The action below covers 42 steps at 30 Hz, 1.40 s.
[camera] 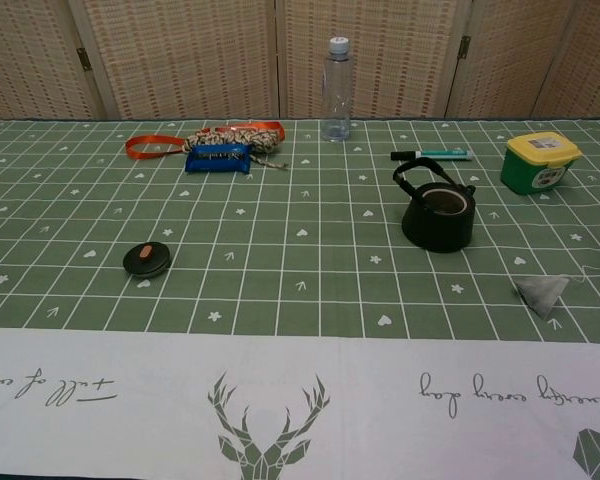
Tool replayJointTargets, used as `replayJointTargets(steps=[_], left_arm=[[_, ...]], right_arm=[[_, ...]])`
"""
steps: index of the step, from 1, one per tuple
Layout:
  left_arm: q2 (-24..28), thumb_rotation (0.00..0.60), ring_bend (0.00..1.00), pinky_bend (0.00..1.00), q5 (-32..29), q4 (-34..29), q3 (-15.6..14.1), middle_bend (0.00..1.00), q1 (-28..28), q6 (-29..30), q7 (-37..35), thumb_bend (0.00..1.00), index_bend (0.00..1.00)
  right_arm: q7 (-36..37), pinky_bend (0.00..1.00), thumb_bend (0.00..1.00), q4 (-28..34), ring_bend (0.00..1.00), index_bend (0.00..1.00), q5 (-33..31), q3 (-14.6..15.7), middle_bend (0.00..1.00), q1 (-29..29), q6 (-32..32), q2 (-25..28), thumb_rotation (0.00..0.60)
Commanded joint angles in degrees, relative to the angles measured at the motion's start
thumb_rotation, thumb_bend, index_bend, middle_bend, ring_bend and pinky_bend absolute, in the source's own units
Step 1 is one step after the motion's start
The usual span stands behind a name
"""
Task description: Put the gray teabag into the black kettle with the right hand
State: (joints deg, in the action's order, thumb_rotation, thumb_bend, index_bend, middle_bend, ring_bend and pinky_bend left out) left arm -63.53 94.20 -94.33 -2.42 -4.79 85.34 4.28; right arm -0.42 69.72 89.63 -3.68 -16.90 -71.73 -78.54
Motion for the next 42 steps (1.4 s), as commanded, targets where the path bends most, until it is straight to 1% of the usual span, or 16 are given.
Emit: replayJointTargets(steps=[1, 8, 17, 21, 28, 34, 42], left_arm=[[-0.23, 0.6, 0.01, 0.0, 0.05, 0.05, -0.11, 0.03, -0.06, -0.26, 0.66, 0.29, 0.0], [-0.59, 0.6, 0.01, 0.0, -0.39, 0.19, 0.06, 0.03, -0.21, -0.58, 1.54, 0.29, 0.0], [-0.95, 0.6, 0.01, 0.0, -0.41, 0.52, 0.03, 0.03, -0.14, -0.45, 2.2, 0.29, 0.0], [-1.13, 0.6, 0.01, 0.0, -0.55, 0.5, 0.0, 0.03, -0.14, -0.58, 2.56, 0.29, 0.0], [-1.17, 0.6, 0.01, 0.0, -0.34, 0.41, -0.17, 0.03, -0.15, -0.58, 2.66, 0.29, 0.0], [-1.09, 0.6, 0.01, 0.0, -0.54, 0.52, -0.1, 0.03, -0.18, -0.6, 2.23, 0.29, 0.0], [-1.07, 0.6, 0.01, 0.0, -0.49, 0.59, -0.16, 0.03, -0.24, -0.66, 2.13, 0.29, 0.0]], right_arm=[[-4.09, 0.0, 0.33, -5.54, 0.0, 0.42, -4.58, -1.93, 0.0, -1.89, 3.8, -3.91, 0.6], [-4.68, 0.0, 0.33, -11.9, 0.0, 0.46, -6.02, -1.73, 0.0, -3.27, 6.28, -7.3, 0.6], [-4.38, 0.0, 0.34, -18.48, 0.0, 0.47, -7.48, -1.35, 0.0, -4.83, 9.72, -10.99, 0.6], [-4.35, 0.0, 0.34, -19.87, 0.0, 0.47, -7.95, -1.45, 0.0, -5.02, 9.89, -11.55, 0.6], [-3.27, 0.0, 0.34, -20.84, 0.0, 0.47, -9.32, -1.27, 0.0, -5.66, 12.93, -12.03, 0.6], [-2.73, 0.0, 0.34, -22.55, 0.0, 0.46, -10.01, -1.39, 0.0, -6.08, 13.96, -12.84, 0.6], [-0.81, 0.0, 0.34, -26.58, 0.0, 0.46, -9.38, -1.1, 0.0, -7.0, 14.06, -15.46, 0.6]])
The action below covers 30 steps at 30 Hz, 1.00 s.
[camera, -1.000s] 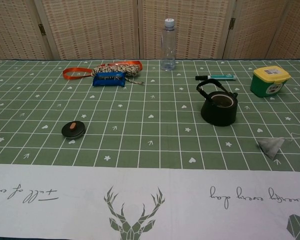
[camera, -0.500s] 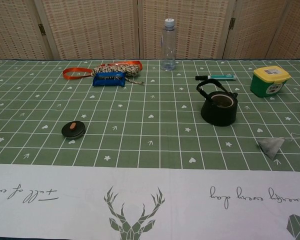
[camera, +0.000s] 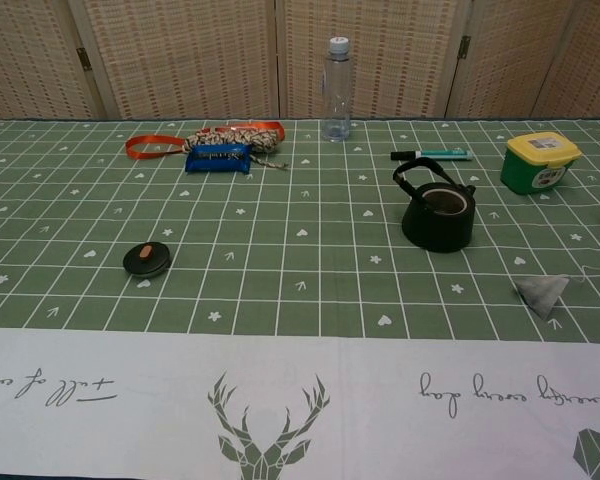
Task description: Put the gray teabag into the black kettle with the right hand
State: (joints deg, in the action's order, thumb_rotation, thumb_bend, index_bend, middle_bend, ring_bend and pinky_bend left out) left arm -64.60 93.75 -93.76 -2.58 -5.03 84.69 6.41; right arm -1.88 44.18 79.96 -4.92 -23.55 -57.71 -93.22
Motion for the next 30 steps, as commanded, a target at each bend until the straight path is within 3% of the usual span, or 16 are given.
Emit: replayJointTargets(steps=[1, 30], left_arm=[[-0.01, 0.6, 0.01, 0.0, -0.09, 0.03, 0.01, 0.03, 0.01, -0.02, 0.0, 0.29, 0.0], [0.22, 0.6, 0.01, 0.0, -0.12, -0.16, -0.13, 0.03, 0.19, 0.24, -0.33, 0.29, 0.0]], right_arm=[[1.07, 0.0, 0.34, -1.66, 0.0, 0.46, 0.48, 0.18, 0.0, -0.49, -0.07, -1.19, 0.6], [3.95, 0.0, 0.34, -11.62, 0.0, 0.54, 1.37, 0.55, 0.0, -2.53, 1.11, -7.02, 0.6]])
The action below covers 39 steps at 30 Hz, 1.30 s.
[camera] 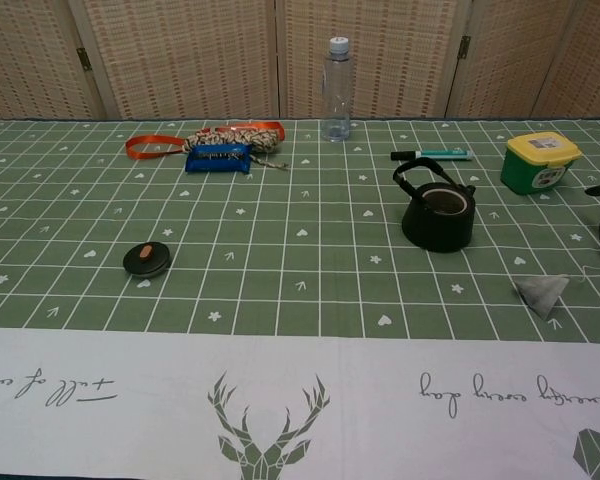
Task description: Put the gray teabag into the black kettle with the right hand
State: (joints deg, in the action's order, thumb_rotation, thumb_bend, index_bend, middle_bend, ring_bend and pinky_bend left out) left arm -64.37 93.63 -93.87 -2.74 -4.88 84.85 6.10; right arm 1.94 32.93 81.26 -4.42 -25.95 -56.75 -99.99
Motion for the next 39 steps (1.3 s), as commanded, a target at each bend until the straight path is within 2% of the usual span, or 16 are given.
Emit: replayJointTargets(steps=[1, 14, 27, 33, 39], left_arm=[[0.01, 0.6, 0.01, 0.0, 0.01, -0.07, 0.01, 0.03, 0.07, 0.14, -0.05, 0.29, 0.0], [-0.23, 0.6, 0.01, 0.0, 0.77, 0.31, -0.11, 0.03, 0.37, 0.98, -0.01, 0.29, 0.0], [-0.36, 0.6, 0.01, 0.0, 1.35, 0.65, -0.13, 0.03, 0.4, 1.44, -0.52, 0.29, 0.0], [-0.36, 0.6, 0.01, 0.0, 1.01, 0.76, -0.02, 0.03, 0.36, 1.25, -0.64, 0.29, 0.0], [-0.36, 0.6, 0.01, 0.0, 0.9, 0.69, 0.05, 0.03, 0.34, 1.22, -0.59, 0.29, 0.0]], right_arm=[[0.08, 0.0, 0.34, -0.65, 0.0, 0.55, 0.09, 0.08, 0.0, -0.17, 0.22, -0.4, 0.6], [1.5, 0.0, 0.41, -3.61, 0.01, 0.67, 0.41, 0.29, 0.0, -0.53, 0.7, -2.18, 0.6], [3.73, 0.0, 0.43, -2.06, 0.03, 0.7, 0.92, 0.07, 0.02, -0.32, -1.46, -1.27, 0.6], [5.19, 0.0, 0.43, 1.81, 0.03, 0.7, 1.3, -0.66, 0.02, -0.18, -4.68, 0.8, 0.6], [2.45, 0.0, 0.43, 10.58, 0.03, 0.7, 1.75, -1.68, 0.02, -0.36, -8.15, 5.67, 0.6]])
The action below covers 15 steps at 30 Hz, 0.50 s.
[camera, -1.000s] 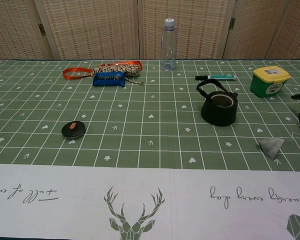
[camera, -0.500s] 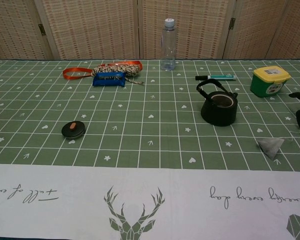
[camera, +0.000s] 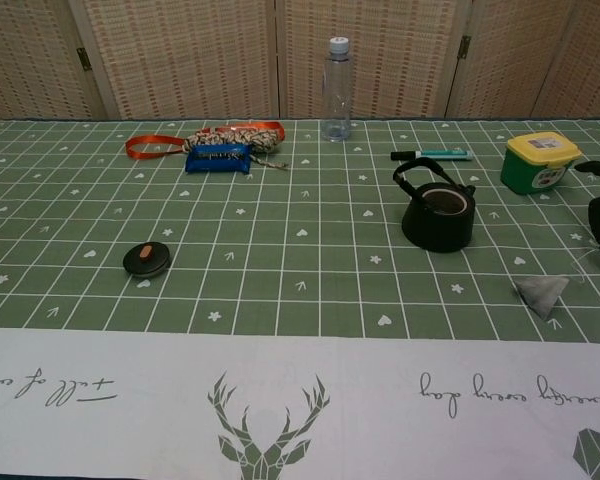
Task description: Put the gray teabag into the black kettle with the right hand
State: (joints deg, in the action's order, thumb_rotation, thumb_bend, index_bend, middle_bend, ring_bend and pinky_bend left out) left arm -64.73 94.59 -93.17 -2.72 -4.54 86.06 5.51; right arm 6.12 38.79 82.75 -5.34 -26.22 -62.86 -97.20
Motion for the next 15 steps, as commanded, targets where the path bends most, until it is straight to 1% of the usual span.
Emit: replayJointTargets(steps=[1, 9, 11, 14, 15], left_arm=[[0.0, 0.6, 0.01, 0.0, -0.13, -0.01, 0.07, 0.03, 0.0, -0.01, -0.01, 0.29, 0.0], [0.0, 0.6, 0.01, 0.0, -0.33, -0.01, 0.2, 0.03, -0.07, -0.09, -0.24, 0.29, 0.0], [0.03, 0.6, 0.01, 0.0, -0.44, 0.01, 0.27, 0.03, -0.08, -0.08, -0.4, 0.29, 0.0], [0.1, 0.6, 0.01, 0.0, -0.52, 0.03, 0.31, 0.03, -0.1, -0.1, -0.62, 0.29, 0.0], [0.16, 0.6, 0.01, 0.0, -0.58, 0.04, 0.32, 0.03, -0.11, -0.14, -0.82, 0.29, 0.0]], right_arm=[[-2.33, 0.0, 0.43, 6.61, 0.03, 0.7, 0.19, -1.04, 0.02, -0.13, -2.48, 3.84, 0.6], [-9.65, 0.0, 0.43, 26.19, 0.03, 0.7, -1.44, -4.43, 0.02, -0.89, -4.67, 13.42, 0.6], [-11.36, 0.0, 0.43, 30.04, 0.03, 0.7, -2.16, -5.28, 0.02, -1.18, -4.64, 15.11, 0.6], [-12.88, 0.0, 0.43, 33.31, 0.03, 0.7, -2.85, -5.9, 0.03, -1.37, -4.58, 16.47, 0.6], [-13.59, 0.0, 0.43, 35.39, 0.03, 0.7, -3.12, -6.32, 0.03, -1.51, -4.72, 17.26, 0.6]])
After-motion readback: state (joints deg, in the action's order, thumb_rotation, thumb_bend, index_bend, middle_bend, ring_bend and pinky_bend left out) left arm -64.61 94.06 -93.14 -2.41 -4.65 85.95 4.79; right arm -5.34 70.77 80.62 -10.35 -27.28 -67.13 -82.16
